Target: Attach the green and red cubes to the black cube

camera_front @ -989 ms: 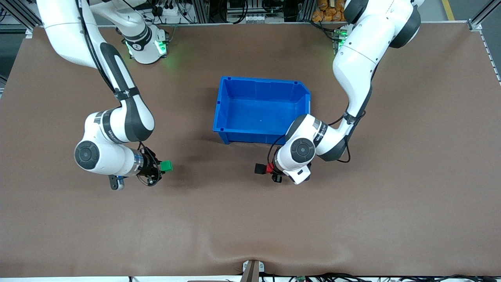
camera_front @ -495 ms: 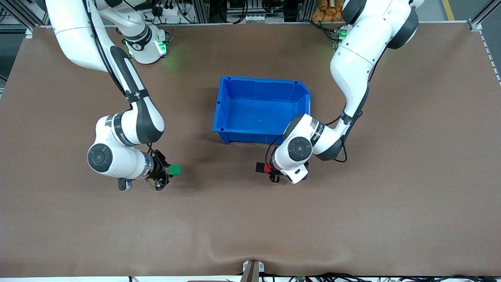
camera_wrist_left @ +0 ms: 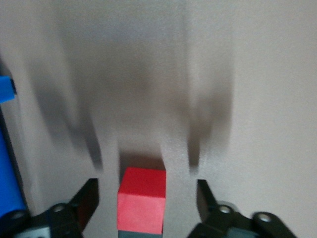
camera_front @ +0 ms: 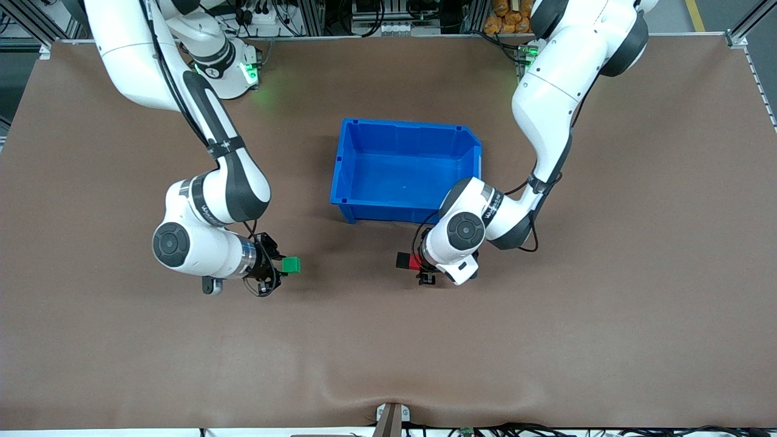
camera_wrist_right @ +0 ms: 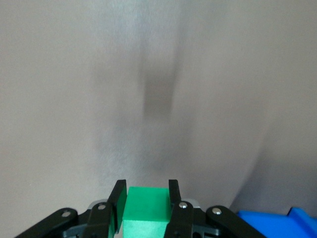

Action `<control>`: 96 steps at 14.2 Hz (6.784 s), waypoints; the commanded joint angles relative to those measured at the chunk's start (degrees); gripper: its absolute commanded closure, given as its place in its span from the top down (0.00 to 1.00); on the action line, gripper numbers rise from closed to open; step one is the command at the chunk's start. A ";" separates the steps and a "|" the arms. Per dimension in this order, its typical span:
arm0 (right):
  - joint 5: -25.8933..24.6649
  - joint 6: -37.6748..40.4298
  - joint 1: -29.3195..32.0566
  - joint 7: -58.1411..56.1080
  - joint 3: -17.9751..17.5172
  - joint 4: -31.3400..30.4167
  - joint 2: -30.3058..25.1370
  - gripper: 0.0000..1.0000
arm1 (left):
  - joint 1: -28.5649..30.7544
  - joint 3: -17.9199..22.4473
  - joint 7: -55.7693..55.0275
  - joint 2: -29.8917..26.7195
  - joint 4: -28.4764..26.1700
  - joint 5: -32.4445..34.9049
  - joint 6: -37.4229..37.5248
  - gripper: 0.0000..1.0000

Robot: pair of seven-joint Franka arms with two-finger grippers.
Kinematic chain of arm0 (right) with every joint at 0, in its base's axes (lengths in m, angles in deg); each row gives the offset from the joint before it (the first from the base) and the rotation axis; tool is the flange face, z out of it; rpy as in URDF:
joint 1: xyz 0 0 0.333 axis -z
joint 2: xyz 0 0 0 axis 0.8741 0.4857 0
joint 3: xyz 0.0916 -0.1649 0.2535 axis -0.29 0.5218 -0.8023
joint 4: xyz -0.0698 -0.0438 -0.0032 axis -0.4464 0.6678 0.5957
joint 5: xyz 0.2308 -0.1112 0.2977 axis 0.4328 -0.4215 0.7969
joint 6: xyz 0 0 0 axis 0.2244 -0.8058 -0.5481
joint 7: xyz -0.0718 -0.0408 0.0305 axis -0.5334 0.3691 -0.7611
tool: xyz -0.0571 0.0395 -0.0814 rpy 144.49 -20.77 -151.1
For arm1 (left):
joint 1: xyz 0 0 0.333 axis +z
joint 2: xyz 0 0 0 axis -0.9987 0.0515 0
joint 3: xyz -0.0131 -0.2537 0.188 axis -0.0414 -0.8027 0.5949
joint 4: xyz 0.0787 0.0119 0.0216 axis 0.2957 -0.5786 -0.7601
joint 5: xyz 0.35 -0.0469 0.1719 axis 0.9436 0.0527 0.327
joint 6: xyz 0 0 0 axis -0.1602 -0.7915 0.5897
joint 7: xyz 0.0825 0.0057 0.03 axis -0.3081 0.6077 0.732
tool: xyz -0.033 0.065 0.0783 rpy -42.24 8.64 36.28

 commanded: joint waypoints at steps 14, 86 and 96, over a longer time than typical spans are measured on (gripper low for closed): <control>1.13 -11.38 -10.87 19.68 0.45 7.07 9.41 0.00 | 14.46 -0.08 33.29 -22.11 -5.45 0.50 18.46 1.00; -8.10 26.57 13.03 -33.89 1.59 11.03 -13.43 1.00 | 31.17 7.21 126.91 -57.55 -10.74 5.24 54.94 1.00; -12.39 40.28 19.63 -63.77 2.47 11.12 -21.86 1.00 | 30.99 15.21 127.63 -57.64 -10.74 0.85 55.11 1.00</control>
